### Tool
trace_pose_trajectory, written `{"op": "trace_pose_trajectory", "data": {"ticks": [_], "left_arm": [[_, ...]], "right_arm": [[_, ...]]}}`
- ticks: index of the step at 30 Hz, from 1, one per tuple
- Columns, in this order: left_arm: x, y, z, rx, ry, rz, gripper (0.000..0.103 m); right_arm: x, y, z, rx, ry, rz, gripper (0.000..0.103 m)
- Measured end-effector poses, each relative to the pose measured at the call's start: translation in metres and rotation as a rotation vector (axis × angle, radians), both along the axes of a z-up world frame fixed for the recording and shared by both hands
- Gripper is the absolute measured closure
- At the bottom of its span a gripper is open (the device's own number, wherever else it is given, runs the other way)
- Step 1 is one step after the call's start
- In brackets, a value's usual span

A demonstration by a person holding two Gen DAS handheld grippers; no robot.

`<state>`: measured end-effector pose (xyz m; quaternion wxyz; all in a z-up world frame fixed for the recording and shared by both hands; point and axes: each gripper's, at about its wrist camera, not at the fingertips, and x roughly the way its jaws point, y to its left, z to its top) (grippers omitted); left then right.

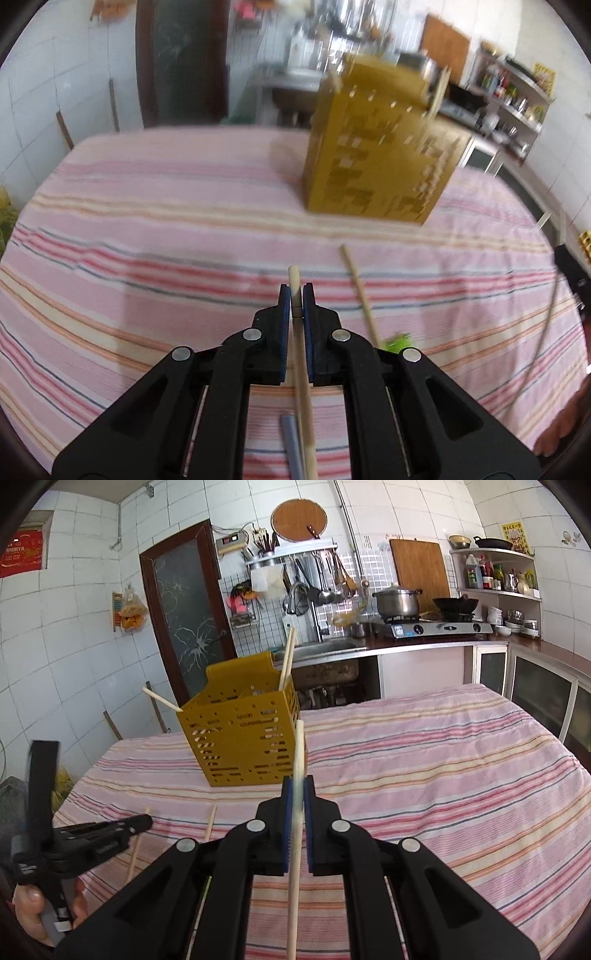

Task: Organize utensils
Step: 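Carry the chopsticks in both tools up over the yellow holder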

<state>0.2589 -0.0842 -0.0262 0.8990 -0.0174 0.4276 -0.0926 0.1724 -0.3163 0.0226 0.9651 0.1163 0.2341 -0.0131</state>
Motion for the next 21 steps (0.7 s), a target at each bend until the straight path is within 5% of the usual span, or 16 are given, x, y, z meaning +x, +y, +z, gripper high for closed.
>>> {"op": "trace_pose_trajectory", "data": {"ticks": [3, 7, 9, 16, 21], "left_arm": [[0.007, -0.003, -0.013, 0.040, 0.045, 0.019, 0.095], [0.002, -0.001, -0.016, 0.082, 0.049, 0.023, 0.056], [-0.003, -0.006, -0.017, 0.105, 0.037, 0.013, 0.048], [-0.001, -0.015, -0.032, 0.152, 0.085, -0.002, 0.048], [-0.002, -0.011, -0.029, 0.123, 0.094, -0.012, 0.070]], "right_arm": [[0.004, -0.002, -0.006, 0.003, 0.028, -0.001, 0.096], [0.007, 0.000, -0.012, 0.002, 0.063, 0.001, 0.097], [0.010, 0.000, -0.016, 0.005, 0.086, -0.003, 0.097], [0.012, -0.002, -0.028, 0.010, 0.137, -0.013, 0.097], [0.011, -0.005, -0.031, 0.019, 0.141, -0.015, 0.097]]}}
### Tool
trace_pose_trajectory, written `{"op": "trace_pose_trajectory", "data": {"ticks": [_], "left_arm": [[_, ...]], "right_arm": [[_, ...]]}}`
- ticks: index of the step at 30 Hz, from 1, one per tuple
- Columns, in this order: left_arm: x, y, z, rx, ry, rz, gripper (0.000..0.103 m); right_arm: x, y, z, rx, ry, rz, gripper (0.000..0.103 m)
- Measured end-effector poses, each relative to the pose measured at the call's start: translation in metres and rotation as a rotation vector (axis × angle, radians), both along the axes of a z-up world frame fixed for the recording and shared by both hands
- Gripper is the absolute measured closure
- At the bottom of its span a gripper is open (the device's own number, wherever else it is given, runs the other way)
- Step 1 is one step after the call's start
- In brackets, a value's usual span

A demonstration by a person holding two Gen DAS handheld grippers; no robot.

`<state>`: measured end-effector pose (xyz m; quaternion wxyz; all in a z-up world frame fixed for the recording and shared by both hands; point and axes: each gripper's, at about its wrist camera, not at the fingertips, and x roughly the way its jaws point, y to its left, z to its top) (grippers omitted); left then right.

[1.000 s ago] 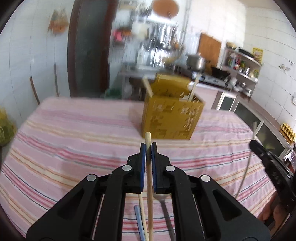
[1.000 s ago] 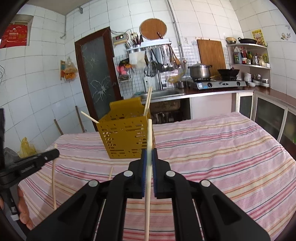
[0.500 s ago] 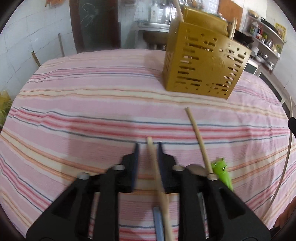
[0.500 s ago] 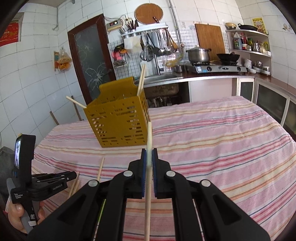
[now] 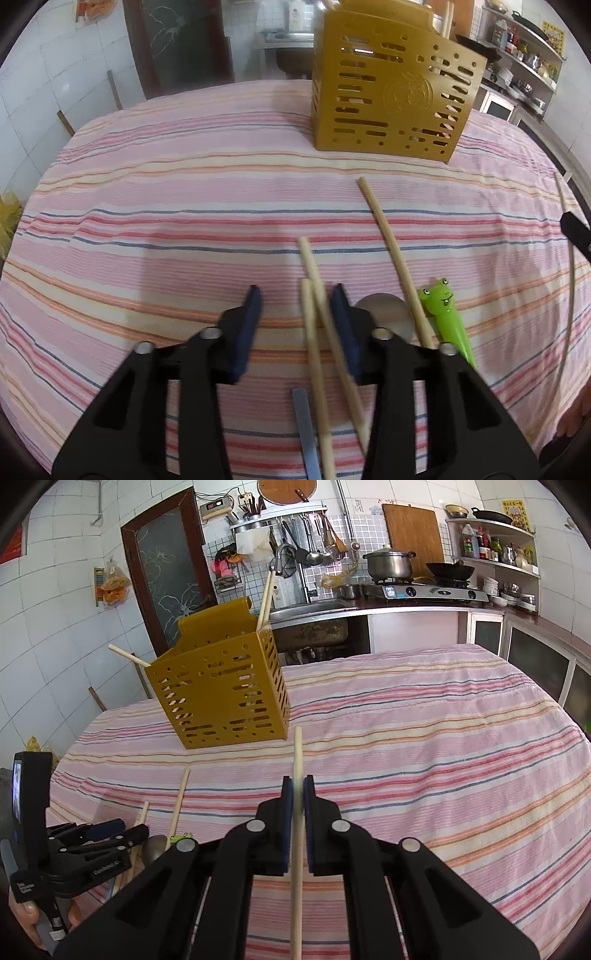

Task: Organize utensils
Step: 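Carry the chopsticks in both tools up over the yellow holder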

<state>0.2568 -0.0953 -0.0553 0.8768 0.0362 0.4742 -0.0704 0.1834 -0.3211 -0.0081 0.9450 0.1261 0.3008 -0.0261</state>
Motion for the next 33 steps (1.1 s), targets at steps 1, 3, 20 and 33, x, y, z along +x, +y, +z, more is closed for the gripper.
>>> {"op": "trace_pose_trajectory", "data": {"ticks": [1, 3, 20, 33], "left_arm": [[0.001, 0.001, -0.001, 0.000, 0.002, -0.001, 0.071], [-0.001, -0.001, -0.001, 0.013, 0.004, -0.011, 0.071], [0.010, -0.011, 0.000, 0.001, 0.053, -0.003, 0.091], [-0.027, 0.004, 0.053, -0.099, -0.136, -0.016, 0.092]], "right_arm": [[0.000, 0.000, -0.001, 0.005, 0.002, 0.001, 0.097], [0.000, -0.001, -0.002, 0.011, 0.005, 0.001, 0.097], [-0.001, 0.003, 0.000, 0.011, 0.008, -0.002, 0.097], [-0.017, 0.007, 0.023, -0.008, -0.094, -0.019, 0.097]]}}
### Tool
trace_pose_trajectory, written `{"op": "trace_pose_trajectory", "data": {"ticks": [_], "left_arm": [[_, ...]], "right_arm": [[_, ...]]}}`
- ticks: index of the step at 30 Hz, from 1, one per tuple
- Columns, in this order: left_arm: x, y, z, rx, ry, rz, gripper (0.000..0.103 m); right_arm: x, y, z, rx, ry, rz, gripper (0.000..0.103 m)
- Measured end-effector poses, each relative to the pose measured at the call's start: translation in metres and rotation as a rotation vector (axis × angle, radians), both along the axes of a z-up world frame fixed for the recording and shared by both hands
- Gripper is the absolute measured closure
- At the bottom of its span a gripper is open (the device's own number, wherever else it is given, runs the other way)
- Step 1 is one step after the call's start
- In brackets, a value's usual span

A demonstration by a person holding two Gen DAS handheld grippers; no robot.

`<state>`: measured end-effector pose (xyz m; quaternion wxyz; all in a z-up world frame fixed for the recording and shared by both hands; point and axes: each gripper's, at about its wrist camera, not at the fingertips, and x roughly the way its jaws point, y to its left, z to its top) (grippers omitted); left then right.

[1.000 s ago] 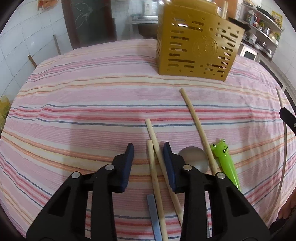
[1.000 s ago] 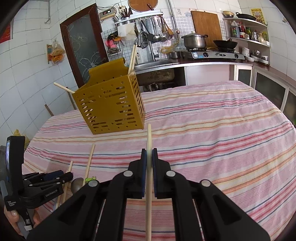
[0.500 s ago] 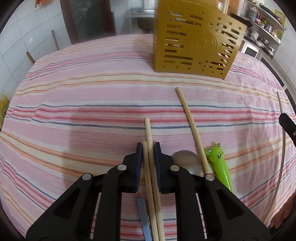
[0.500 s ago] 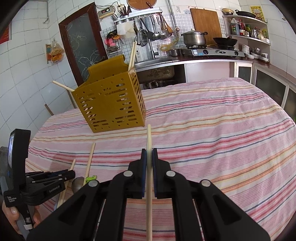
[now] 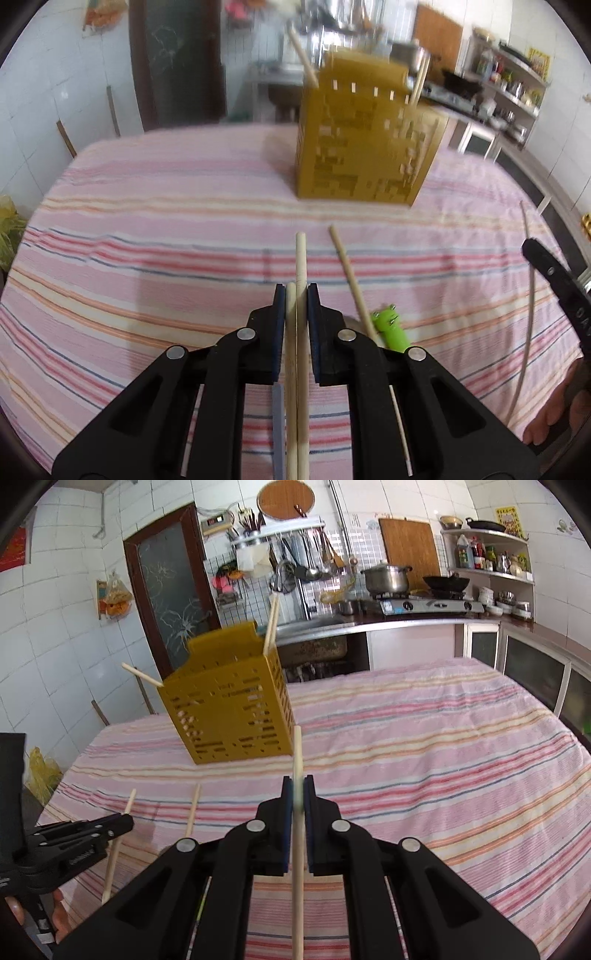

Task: Organize utensils
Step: 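Carry the chopsticks in both tools up over the yellow holder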

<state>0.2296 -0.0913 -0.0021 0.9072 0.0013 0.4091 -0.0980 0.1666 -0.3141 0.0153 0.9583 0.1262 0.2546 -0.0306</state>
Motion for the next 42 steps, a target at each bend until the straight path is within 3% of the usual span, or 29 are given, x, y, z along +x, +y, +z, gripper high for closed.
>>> {"op": "trace_pose_trajectory", "data": {"ticks": [6, 14, 27, 42], "left_arm": [[-0.035, 0.015, 0.039, -0.044, -0.175, 0.009, 0.093], [-0.081, 0.029, 0.067, -0.084, -0.355, 0.012, 0.093], [-0.101, 0.020, 0.094, -0.104, -0.459, -0.007, 0.093], [-0.083, 0.013, 0.124, -0.131, -0.515, -0.035, 0.093]], "right_arm": [[-0.021, 0.011, 0.025, -0.053, -0.105, 0.000, 0.097], [-0.050, 0.019, 0.046, -0.084, -0.214, 0.008, 0.097], [-0.065, 0.017, 0.057, -0.095, -0.286, 0.006, 0.097], [-0.039, 0.007, 0.070, -0.035, -0.343, -0.003, 0.097]]}}
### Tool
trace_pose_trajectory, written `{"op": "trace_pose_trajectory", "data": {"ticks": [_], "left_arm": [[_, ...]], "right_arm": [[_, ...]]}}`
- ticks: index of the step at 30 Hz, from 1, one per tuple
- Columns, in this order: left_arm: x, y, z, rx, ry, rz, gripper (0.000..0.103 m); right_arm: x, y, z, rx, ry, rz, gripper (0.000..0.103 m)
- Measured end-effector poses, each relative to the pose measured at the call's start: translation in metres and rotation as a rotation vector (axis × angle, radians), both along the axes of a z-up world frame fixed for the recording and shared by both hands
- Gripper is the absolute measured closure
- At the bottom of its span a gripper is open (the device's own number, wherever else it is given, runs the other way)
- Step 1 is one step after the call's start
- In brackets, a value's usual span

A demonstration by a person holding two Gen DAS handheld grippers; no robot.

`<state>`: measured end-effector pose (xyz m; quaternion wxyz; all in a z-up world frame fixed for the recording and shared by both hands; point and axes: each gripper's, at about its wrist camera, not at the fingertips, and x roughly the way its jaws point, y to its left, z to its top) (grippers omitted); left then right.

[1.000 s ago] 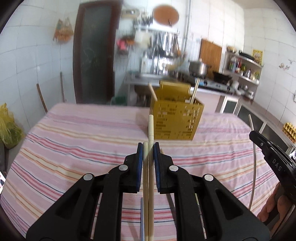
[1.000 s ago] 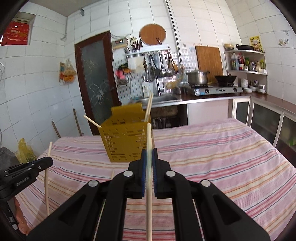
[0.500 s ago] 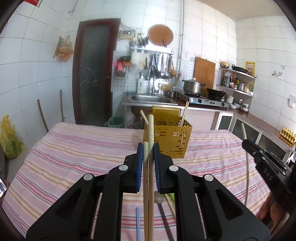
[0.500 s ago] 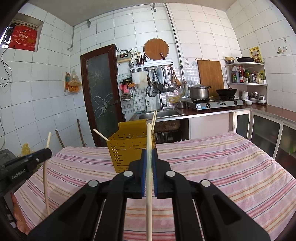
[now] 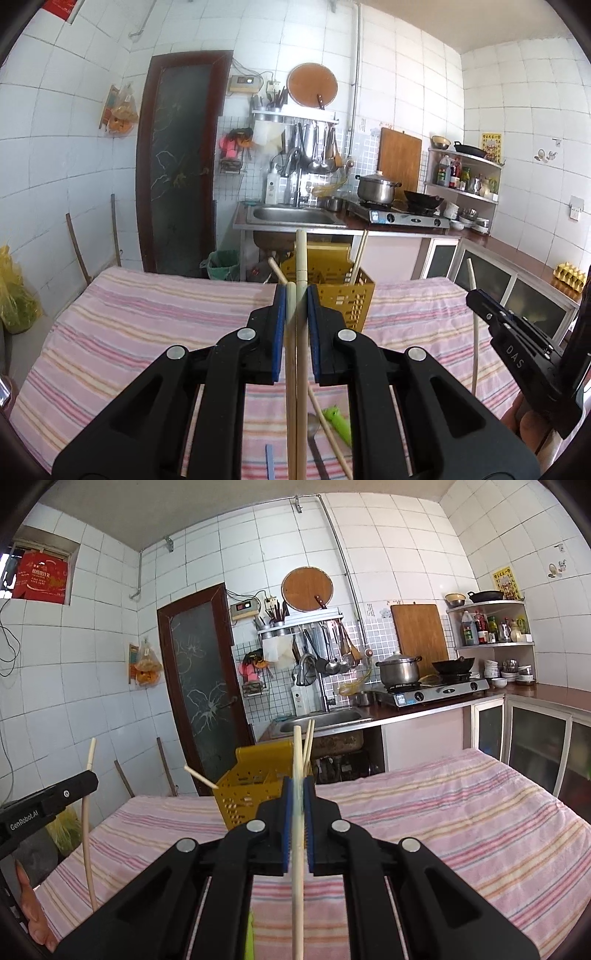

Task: Organize utensils
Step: 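Carry the chopsticks in both tools up over the yellow holder, then open both tools to drop the chopsticks into the yellow holder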

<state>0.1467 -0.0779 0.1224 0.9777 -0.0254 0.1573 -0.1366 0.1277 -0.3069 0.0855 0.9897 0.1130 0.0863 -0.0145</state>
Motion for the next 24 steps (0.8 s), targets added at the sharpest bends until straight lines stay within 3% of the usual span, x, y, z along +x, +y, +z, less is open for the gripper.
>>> {"op": "trace_pose_trajectory", "data": {"ticks": [10, 17, 24], "left_arm": [[0.042, -0.021, 0.055, -0.004, -0.091, -0.014, 0.093], [0.098, -0.032, 0.099, -0.027, -0.148, -0.010, 0.093], [0.162, -0.051, 0.117, -0.057, -0.167, -0.013, 0.093]], "right_arm": [[0.043, -0.003, 0.051, -0.007, -0.066, 0.006, 0.097], [0.091, -0.015, 0.085, 0.034, -0.118, 0.008, 0.097], [0.147, -0.021, 0.102, 0.050, -0.162, 0.005, 0.097]]}}
